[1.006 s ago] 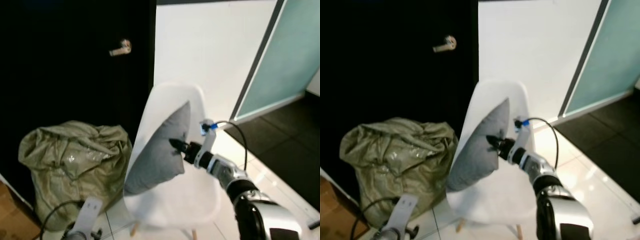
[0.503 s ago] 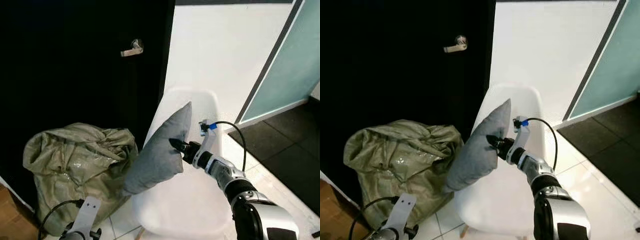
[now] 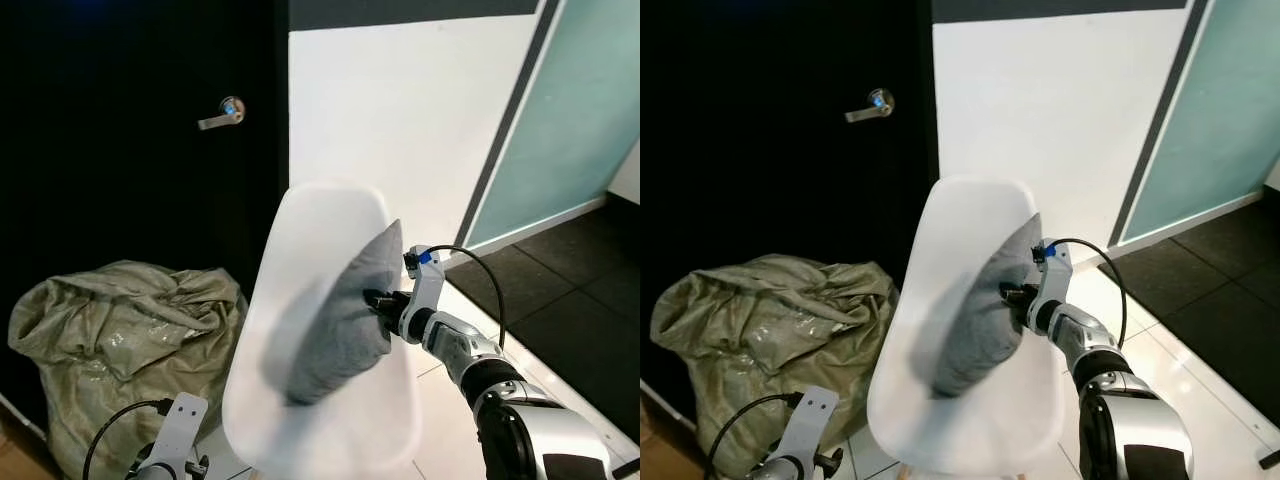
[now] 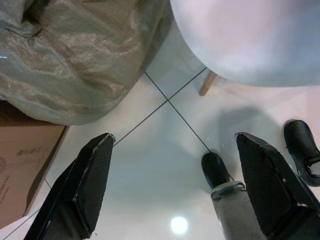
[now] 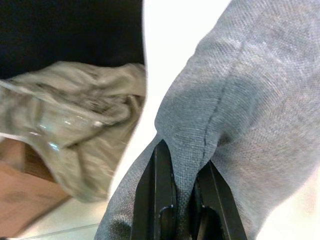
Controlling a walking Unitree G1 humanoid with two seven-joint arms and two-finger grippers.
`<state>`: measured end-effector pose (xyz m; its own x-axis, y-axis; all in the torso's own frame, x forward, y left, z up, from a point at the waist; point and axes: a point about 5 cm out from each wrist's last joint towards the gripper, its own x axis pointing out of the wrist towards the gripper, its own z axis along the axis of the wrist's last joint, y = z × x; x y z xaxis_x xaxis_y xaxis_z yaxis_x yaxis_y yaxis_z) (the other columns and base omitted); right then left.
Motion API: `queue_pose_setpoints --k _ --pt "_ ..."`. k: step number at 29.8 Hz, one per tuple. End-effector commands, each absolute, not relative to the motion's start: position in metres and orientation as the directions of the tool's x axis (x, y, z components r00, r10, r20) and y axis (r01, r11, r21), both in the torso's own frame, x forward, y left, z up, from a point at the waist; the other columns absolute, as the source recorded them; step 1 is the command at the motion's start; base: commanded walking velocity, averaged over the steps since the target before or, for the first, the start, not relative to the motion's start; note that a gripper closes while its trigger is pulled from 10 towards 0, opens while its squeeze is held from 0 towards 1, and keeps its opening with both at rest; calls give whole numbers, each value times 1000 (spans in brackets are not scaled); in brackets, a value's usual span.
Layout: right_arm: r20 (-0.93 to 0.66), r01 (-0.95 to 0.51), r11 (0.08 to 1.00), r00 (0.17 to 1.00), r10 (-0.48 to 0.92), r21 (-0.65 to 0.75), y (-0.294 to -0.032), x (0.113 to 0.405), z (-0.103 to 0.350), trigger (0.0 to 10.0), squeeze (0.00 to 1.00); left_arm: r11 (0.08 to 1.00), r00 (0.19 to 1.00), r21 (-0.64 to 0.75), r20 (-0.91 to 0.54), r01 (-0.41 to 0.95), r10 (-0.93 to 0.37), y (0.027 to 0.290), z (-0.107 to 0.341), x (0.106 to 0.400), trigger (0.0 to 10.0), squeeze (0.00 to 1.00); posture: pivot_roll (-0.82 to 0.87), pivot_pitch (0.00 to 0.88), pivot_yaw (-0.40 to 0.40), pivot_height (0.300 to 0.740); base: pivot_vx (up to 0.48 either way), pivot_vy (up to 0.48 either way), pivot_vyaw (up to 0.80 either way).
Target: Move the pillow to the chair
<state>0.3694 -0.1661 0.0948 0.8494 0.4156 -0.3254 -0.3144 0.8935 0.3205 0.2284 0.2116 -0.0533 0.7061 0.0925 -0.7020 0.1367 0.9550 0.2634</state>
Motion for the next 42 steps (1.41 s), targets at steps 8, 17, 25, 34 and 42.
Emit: queue_pose_setpoints --k 8,17,25,34,42 --pt "-403 -252 933 850 340 257 -167 367 86 10000 0 955 695 268 -711 127 107 214 -55 224 10000 0 -107 44 -50 714 0 0 0" --pt "-373 -241 924 861 344 296 -166 369 90 10000 0 953 695 275 -710 127 112 218 -55 224 10000 0 -82 44 -41 714 0 0 0" --pt "-190 -240 861 916 354 448 -175 383 122 10000 0 952 694 276 -711 130 112 218 -56 221 10000 0 -74 40 -45 714 0 0 0" --pt "-542 40 968 834 105 248 -213 350 63 10000 0 953 693 275 -712 127 113 217 -57 220 10000 0 -69 34 -54 714 0 0 0" --pt "-587 90 965 806 75 248 -213 339 47 10000 0 951 691 277 -714 135 110 218 -57 220 10000 0 -77 57 -48 694 0 0 0"
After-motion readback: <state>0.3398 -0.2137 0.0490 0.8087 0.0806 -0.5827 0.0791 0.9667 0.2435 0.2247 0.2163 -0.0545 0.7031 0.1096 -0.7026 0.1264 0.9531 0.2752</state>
